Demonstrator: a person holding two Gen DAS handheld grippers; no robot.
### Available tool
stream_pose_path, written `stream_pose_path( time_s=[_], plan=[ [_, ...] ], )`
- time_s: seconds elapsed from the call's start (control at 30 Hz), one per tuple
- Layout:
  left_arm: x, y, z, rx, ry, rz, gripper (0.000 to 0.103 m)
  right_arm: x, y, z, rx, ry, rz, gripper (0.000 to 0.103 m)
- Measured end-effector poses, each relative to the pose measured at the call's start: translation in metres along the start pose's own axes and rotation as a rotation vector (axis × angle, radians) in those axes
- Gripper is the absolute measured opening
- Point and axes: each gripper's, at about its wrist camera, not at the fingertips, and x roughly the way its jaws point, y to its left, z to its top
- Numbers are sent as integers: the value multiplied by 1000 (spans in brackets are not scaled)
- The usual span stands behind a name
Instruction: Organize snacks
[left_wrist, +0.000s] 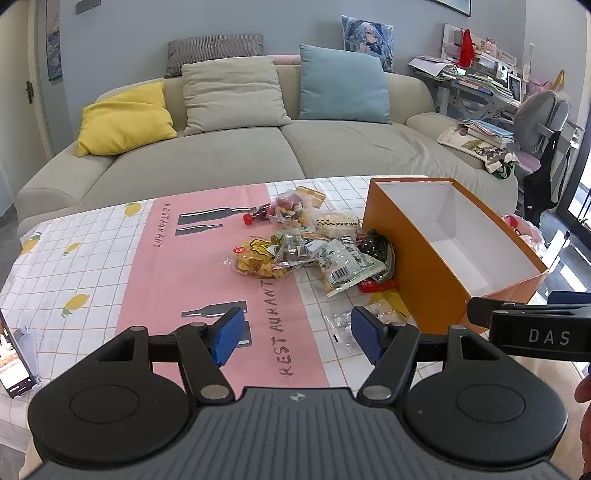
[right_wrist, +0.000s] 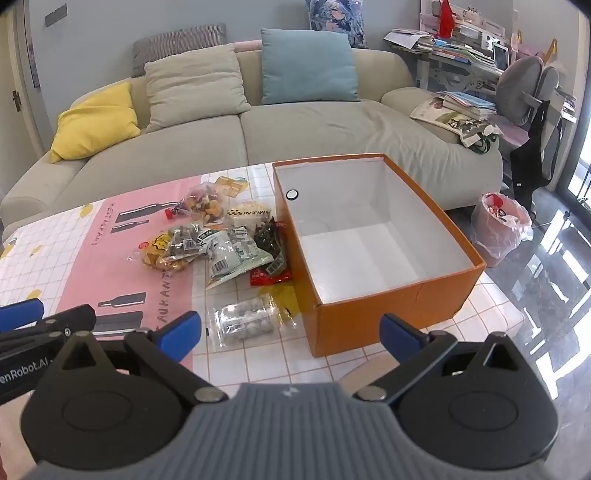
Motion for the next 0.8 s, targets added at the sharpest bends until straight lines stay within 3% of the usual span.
stream_pose_path(
  time_s=[0.8],
  plan=[
    [2,0,-2,1,7,4,78,-2,1,1,1,-7,3,100]
  ],
)
